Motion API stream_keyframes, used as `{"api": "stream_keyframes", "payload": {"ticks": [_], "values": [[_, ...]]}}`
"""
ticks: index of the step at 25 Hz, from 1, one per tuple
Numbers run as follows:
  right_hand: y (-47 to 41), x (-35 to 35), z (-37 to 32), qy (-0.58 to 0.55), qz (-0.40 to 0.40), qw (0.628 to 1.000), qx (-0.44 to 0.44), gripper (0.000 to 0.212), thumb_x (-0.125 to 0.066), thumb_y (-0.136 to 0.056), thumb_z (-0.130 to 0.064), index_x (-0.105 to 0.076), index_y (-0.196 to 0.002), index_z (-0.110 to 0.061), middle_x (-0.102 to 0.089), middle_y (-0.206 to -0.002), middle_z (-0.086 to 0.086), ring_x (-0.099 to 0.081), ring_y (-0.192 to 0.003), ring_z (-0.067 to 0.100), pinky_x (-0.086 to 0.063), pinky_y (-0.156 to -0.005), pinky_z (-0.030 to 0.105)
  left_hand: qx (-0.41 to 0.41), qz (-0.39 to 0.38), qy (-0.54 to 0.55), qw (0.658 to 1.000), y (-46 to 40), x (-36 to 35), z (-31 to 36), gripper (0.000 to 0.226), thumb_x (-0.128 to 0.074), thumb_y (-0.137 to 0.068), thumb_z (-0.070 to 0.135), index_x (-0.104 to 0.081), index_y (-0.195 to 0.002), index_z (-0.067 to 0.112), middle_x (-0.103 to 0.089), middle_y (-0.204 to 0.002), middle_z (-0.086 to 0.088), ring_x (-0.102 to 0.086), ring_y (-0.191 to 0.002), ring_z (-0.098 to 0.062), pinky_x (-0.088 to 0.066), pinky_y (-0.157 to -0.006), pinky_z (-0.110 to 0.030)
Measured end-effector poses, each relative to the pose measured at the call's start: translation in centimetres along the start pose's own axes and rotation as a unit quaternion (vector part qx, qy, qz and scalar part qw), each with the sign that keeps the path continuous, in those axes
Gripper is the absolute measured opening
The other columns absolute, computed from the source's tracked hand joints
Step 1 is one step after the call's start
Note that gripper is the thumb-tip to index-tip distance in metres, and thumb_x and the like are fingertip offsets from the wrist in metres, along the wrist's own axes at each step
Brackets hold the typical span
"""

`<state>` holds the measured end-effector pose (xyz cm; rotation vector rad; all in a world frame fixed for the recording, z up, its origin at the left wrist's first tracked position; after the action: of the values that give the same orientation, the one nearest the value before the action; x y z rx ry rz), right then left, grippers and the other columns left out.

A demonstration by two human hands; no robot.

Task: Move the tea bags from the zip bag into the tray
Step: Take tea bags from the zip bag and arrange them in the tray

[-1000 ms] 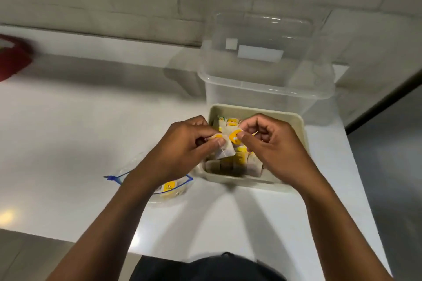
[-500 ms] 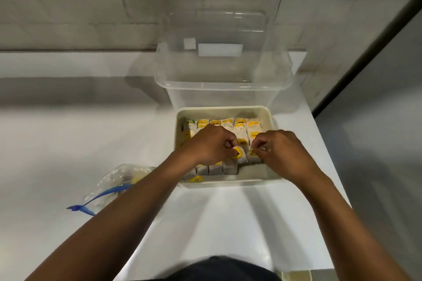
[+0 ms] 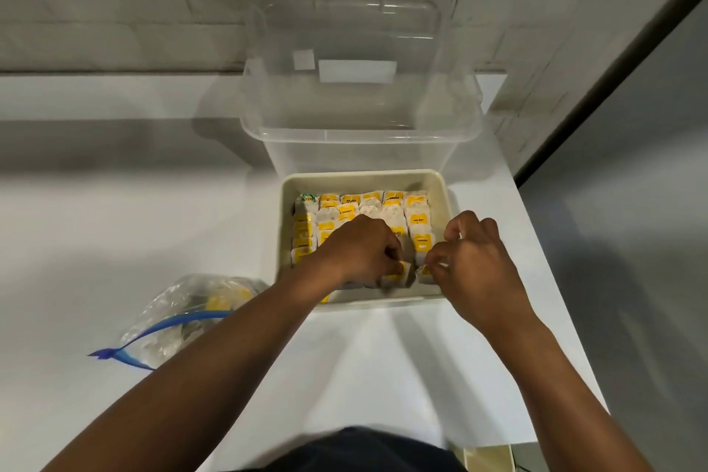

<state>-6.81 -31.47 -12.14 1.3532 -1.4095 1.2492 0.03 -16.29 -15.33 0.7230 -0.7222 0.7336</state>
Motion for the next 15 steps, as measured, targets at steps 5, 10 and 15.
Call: {"api": "stream_keyframes", "payload": {"ticks": [5,10,15], "values": [[-1.1,-1.3,-0.2,0.051,-0.014,0.999,-0.001,0.011,-0.082,-0.068,-0.014,-0.077,-0.068,-0.024,-0.053,-0.098,0.004,-0.047,-0.087,0.03,-0.043,-0.065,0.033,0.02,0.018,-0.056,0.998,-1.0,-0.4,0.3,0.016,-0.067,-0.086,0.034,-0.076,-0.098,0.037,-0.072,-0.101,0.005,-0.064,-0.095,-0.019,-0.053,-0.073,-0.032],[-0.6,-0.5,0.2,0.042,-0.001,0.999,0.002,0.009,-0.078,-0.071,-0.016,-0.077,-0.069,-0.025,-0.056,-0.105,0.003,-0.048,-0.089,0.031,-0.041,-0.067,0.034,0.029,-0.009,-0.001,1.0,-1.3,-0.4,0.0,0.014,-0.073,-0.079,0.028,-0.076,-0.09,0.036,-0.069,-0.085,0.013,-0.065,-0.091,-0.014,-0.055,-0.076,-0.031],[-0.7,-0.8,0.3,0.085,-0.02,0.996,-0.021,0.007,-0.079,-0.073,-0.021,-0.079,-0.07,-0.028,-0.056,-0.132,0.002,-0.045,-0.106,0.033,-0.042,-0.077,0.039,0.035,-0.019,-0.006,0.999,-1.7,-0.4,0.4,0.013,-0.079,-0.078,0.032,-0.076,-0.09,0.035,-0.072,-0.09,0.011,-0.065,-0.092,-0.014,-0.054,-0.074,-0.031]]}}
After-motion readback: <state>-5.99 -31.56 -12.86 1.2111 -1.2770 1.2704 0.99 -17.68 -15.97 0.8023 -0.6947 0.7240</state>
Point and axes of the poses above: each hand's wrist, its own y-axis away from the middle knuckle, its own x-axis out of the back of the hand, z = x × y, the point moved 4 cm from there along -y, towards the middle knuckle
